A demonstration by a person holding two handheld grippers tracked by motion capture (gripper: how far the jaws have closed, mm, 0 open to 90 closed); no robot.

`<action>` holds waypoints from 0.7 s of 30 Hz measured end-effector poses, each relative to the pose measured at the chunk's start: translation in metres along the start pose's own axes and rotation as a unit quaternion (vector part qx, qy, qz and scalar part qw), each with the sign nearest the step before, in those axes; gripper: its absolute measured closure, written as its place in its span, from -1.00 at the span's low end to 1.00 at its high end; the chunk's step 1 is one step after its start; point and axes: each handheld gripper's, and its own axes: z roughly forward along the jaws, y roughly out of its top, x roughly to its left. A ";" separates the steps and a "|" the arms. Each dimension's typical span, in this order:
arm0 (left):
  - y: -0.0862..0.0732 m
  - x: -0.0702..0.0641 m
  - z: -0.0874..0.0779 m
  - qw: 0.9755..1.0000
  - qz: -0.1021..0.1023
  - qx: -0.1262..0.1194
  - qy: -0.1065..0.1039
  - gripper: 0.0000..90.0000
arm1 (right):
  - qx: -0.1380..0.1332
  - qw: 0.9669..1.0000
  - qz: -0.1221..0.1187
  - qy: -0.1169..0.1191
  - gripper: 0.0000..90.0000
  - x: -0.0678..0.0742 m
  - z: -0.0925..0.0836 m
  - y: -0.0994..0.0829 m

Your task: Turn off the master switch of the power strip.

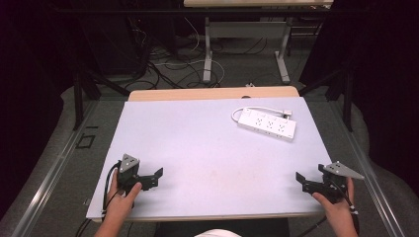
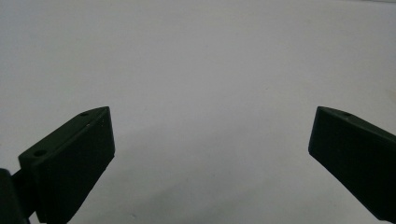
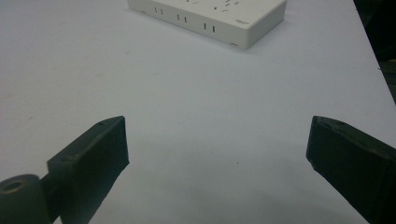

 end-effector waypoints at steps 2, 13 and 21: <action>0.000 0.000 -0.001 1.000 0.005 0.000 -0.002 -0.99 | 0.000 1.000 0.009 -0.004 -0.89 -0.003 0.000 -0.001; 0.001 -0.001 -0.001 1.000 0.009 0.003 -0.002 -0.99 | 0.001 1.000 0.017 -0.022 -0.89 -0.013 0.003 -0.007; 0.000 0.000 0.000 1.000 0.007 0.004 -0.001 -0.99 | 0.008 0.999 0.028 -0.023 -0.89 -0.013 0.004 -0.008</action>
